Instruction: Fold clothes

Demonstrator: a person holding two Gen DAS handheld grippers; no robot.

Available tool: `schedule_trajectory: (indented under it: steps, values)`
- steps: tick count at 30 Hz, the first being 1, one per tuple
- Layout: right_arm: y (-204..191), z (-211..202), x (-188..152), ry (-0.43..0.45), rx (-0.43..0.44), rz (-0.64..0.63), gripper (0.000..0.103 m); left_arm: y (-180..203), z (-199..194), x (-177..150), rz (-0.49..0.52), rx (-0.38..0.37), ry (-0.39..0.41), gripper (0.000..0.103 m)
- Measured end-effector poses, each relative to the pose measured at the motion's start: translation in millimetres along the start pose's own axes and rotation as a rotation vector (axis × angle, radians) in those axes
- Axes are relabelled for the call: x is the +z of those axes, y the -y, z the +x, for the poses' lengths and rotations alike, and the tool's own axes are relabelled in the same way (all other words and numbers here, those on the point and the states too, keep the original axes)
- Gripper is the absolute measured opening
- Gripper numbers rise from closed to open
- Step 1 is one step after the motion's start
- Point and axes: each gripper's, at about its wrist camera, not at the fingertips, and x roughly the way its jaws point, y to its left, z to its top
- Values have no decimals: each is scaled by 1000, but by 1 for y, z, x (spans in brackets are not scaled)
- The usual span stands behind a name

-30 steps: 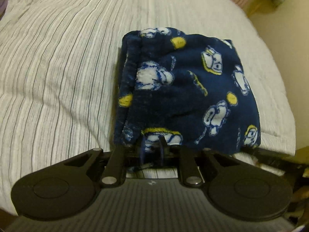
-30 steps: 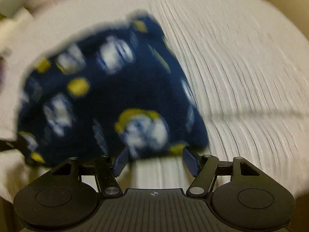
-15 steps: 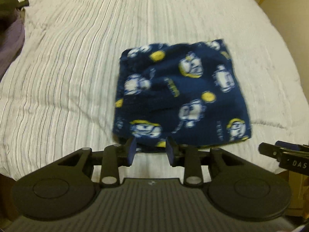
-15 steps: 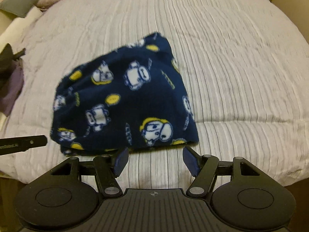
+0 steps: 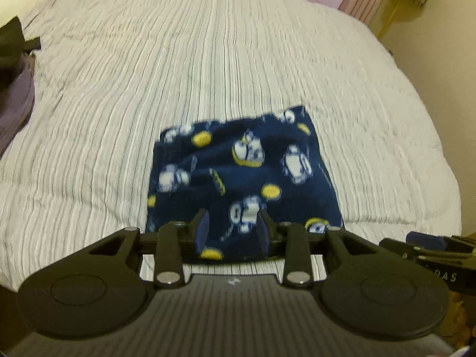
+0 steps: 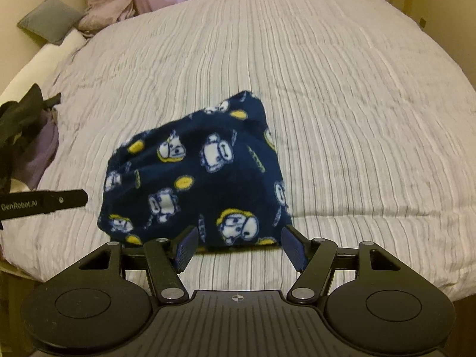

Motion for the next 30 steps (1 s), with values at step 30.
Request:
schedule_trajectory:
  steps: [30]
  values:
    - [-71, 126, -124, 166, 69, 1254, 66, -108, 215, 159, 412, -457, -359, 34]
